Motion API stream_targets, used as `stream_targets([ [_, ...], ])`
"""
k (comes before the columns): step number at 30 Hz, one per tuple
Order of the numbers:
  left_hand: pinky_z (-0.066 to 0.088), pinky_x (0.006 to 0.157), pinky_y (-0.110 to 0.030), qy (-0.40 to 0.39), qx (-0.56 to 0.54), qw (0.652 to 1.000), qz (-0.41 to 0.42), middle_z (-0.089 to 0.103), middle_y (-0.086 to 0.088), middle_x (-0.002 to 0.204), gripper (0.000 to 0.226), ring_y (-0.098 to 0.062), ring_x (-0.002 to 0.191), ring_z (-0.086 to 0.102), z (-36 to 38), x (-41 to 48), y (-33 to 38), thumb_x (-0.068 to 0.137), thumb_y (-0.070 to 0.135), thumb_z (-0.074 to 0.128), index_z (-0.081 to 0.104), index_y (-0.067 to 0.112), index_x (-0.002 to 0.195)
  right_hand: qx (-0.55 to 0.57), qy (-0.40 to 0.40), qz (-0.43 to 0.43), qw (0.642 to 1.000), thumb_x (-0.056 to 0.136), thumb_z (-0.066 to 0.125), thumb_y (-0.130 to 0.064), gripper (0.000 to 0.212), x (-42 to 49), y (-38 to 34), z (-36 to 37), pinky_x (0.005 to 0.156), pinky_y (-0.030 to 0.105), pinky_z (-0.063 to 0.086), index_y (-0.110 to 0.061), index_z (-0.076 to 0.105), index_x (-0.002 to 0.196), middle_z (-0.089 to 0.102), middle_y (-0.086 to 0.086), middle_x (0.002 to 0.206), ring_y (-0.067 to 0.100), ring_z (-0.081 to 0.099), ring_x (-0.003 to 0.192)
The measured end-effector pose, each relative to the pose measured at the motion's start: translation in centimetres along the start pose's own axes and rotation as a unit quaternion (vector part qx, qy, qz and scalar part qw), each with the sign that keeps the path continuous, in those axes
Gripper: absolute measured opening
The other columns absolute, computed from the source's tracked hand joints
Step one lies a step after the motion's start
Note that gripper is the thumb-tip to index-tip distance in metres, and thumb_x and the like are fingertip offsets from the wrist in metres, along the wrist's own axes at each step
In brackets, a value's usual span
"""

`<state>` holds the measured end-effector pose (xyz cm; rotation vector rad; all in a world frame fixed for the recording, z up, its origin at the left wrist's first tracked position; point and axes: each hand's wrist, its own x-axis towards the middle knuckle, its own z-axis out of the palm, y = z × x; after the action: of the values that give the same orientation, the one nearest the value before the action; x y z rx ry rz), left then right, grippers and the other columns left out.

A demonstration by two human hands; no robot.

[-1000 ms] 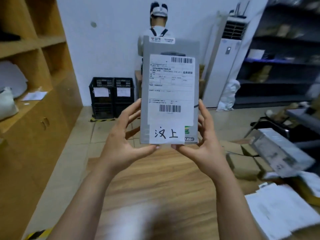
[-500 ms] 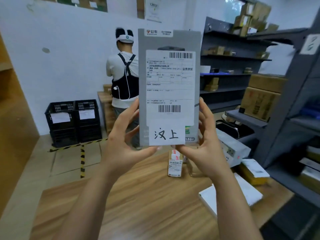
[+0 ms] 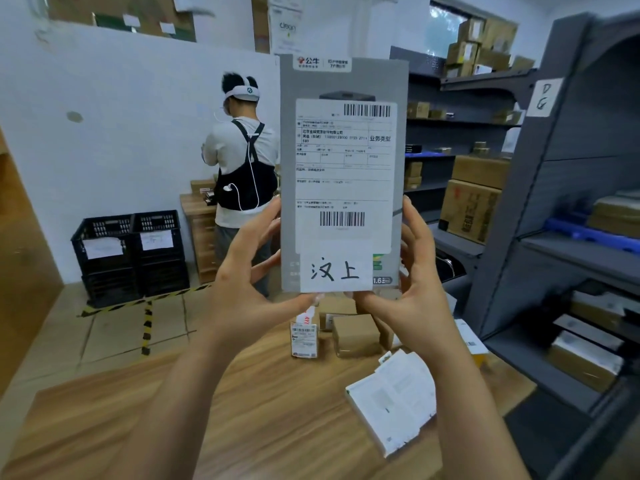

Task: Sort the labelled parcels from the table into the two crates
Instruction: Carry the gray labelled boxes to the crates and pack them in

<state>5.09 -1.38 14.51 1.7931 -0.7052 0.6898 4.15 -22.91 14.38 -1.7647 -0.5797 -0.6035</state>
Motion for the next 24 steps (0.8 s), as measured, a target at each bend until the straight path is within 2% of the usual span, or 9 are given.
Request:
stream_targets([
  [4,0.050,0.100,-0.044,-0.008,-0.005,1.000,-0.011,0.035,0.013,0.152,0.110,-0.011,0.139,0.037,2.5,-0.5,0.6,0.062,0.012,0.089,0.026,0.027,0.150,-0.002,-0.004,0.022,1.000,0.074,0.084,-0.009,0.111,-1.1,0.8,-2.3,0.108,0.026,0.042,-0.042,0.012,0.151,0.031,-0.027,0.150,-0.007,0.032,0.137],
  [10,0.050,0.099,-0.035,-0.053,-0.032,0.996,-0.062,0.037,0.019,0.149,0.110,0.000,0.135,0.037,6.1,-2.5,-0.7,0.061,0.019,0.090,0.027,0.033,0.150,-0.007,0.003,0.102,0.995,0.076,0.081,-0.006,0.110,-4.8,3.3,-4.1,0.102,0.035,0.050,-0.051,0.013,0.149,0.037,-0.025,0.145,-0.002,0.040,0.134],
  [11,0.050,0.098,-0.031,-0.062,-0.041,0.995,-0.070,0.037,0.022,0.148,0.110,0.002,0.135,0.036,6.7,-2.8,-1.1,0.059,0.023,0.090,0.028,0.036,0.149,-0.015,0.011,0.114,0.993,0.076,0.081,-0.006,0.110,-5.7,3.7,-4.2,0.103,0.032,0.049,-0.053,0.013,0.148,0.036,-0.025,0.146,0.000,0.039,0.136],
  [13,0.046,0.095,-0.018,-0.086,-0.064,0.991,-0.085,0.037,0.026,0.145,0.112,0.007,0.132,0.037,8.1,-3.5,-1.9,0.055,0.031,0.091,0.029,0.041,0.147,-0.023,0.039,0.139,0.989,0.076,0.082,-0.007,0.109,-7.3,4.3,-4.3,0.099,0.015,0.045,-0.055,0.013,0.147,0.037,-0.032,0.142,-0.004,0.037,0.135],
  [15,0.043,0.089,-0.006,-0.111,-0.102,0.984,-0.097,0.040,0.029,0.142,0.112,0.011,0.129,0.038,9.4,-4.3,-2.9,0.056,0.026,0.093,0.030,0.039,0.147,-0.033,0.076,0.171,0.982,0.077,0.081,-0.006,0.106,-9.0,4.5,-4.2,0.089,0.004,0.043,-0.056,0.015,0.143,0.038,-0.048,0.126,-0.018,0.040,0.123],
  [16,0.042,0.088,-0.005,-0.125,-0.122,0.979,-0.101,0.041,0.029,0.141,0.111,0.012,0.129,0.038,10.0,-4.6,-3.4,0.057,0.021,0.093,0.030,0.038,0.147,-0.045,0.092,0.185,0.977,0.077,0.081,-0.007,0.105,-9.8,4.5,-3.9,0.086,0.003,0.043,-0.056,0.015,0.142,0.038,-0.052,0.120,-0.022,0.042,0.118],
  [19,0.045,0.095,-0.018,-0.189,-0.158,0.965,-0.095,0.042,0.028,0.142,0.109,0.008,0.131,0.039,11.4,-5.7,-5.0,0.061,0.017,0.091,0.029,0.039,0.147,-0.076,0.139,0.229,0.960,0.077,0.082,-0.012,0.109,-12.6,3.9,-3.1,0.095,0.010,0.044,-0.051,0.010,0.149,0.033,-0.043,0.131,-0.017,0.042,0.123],
  [22,0.044,0.092,-0.009,-0.251,-0.207,0.942,-0.083,0.045,0.025,0.139,0.107,0.007,0.129,0.042,12.7,-7.0,-5.6,0.061,0.014,0.090,0.030,0.037,0.146,-0.103,0.202,0.260,0.939,0.076,0.082,-0.011,0.111,-15.8,2.4,-2.3,0.093,0.007,0.042,-0.041,0.007,0.153,0.034,-0.034,0.137,-0.021,0.043,0.120],
  [24,0.043,0.092,-0.009,-0.297,-0.235,0.924,-0.054,0.045,0.027,0.137,0.106,0.008,0.128,0.041,13.8,-8.0,-4.6,0.060,0.017,0.091,0.030,0.037,0.145,-0.136,0.252,0.272,0.919,0.076,0.082,-0.007,0.112,-18.4,0.9,-2.0,0.097,0.014,0.045,-0.038,0.008,0.153,0.038,-0.031,0.140,-0.011,0.045,0.125],
])
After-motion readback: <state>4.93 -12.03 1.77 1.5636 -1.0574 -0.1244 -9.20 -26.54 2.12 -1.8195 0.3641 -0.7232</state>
